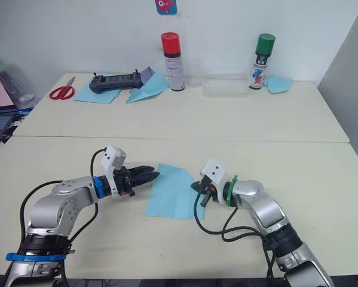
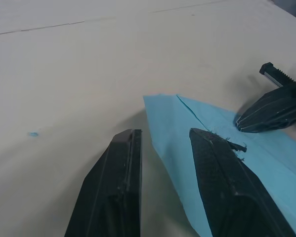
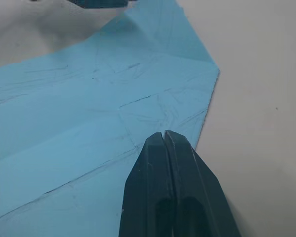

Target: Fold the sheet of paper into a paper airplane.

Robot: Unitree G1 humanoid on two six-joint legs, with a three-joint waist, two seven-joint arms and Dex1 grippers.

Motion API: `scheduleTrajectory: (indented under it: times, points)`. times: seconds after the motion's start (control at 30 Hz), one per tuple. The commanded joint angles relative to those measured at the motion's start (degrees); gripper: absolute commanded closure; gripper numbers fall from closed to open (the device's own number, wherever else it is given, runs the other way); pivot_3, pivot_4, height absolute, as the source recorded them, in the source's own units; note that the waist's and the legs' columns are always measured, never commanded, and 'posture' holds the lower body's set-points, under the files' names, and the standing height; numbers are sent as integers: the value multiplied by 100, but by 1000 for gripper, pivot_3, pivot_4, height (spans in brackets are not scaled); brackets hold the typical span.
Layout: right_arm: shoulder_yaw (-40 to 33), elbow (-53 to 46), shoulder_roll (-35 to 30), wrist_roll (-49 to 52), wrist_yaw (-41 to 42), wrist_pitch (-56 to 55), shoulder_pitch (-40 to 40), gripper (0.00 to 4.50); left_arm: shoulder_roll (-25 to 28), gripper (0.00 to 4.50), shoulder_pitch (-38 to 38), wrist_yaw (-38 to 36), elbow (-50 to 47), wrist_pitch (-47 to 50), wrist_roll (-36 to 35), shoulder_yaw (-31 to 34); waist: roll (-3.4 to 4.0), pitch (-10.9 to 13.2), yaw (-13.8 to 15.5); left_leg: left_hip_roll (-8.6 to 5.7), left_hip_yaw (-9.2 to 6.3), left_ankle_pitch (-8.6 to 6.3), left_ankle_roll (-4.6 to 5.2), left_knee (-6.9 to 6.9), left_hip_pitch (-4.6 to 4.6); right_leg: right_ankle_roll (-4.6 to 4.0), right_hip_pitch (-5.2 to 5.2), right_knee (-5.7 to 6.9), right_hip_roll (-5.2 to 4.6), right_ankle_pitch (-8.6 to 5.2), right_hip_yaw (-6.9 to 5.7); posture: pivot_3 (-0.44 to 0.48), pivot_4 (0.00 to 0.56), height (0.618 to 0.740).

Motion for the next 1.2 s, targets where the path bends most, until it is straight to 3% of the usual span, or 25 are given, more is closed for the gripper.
scheduleTrajectory:
  times: [0.03,0.23,0.43,0.8,1.2]
  points:
    - [89,36,-12,-79,8,101,78,4500,-40,2675,-228,22,225,-298,152,-108,0,0,-4,0,0,0,0,0,0,0,-1,1,0,0,0,0,150,740]
    - [39,-47,-25,-83,-62,155,128,4500,-134,2675,-516,-75,491,-512,267,-332,0,0,-2,-1,1,0,0,0,-2,0,-1,-1,0,0,2,0,150,740]
    - [-1,-79,12,-72,-161,200,162,4500,-68,4476,-574,-285,407,-526,250,-433,0,0,-2,-1,1,0,0,0,-3,0,-2,0,0,0,1,0,150,740]
    - [-33,2,108,-72,-214,186,108,4500,244,4476,-566,-643,-103,-789,705,-1056,0,0,-4,-1,1,0,0,0,-2,0,-1,0,0,0,2,0,150,740]
    - [-64,-32,108,-73,-229,217,148,4500,379,4476,-814,-1006,494,-1709,1553,-1795,0,0,-1,-2,2,0,0,0,-3,0,-2,0,0,0,2,0,150,740]
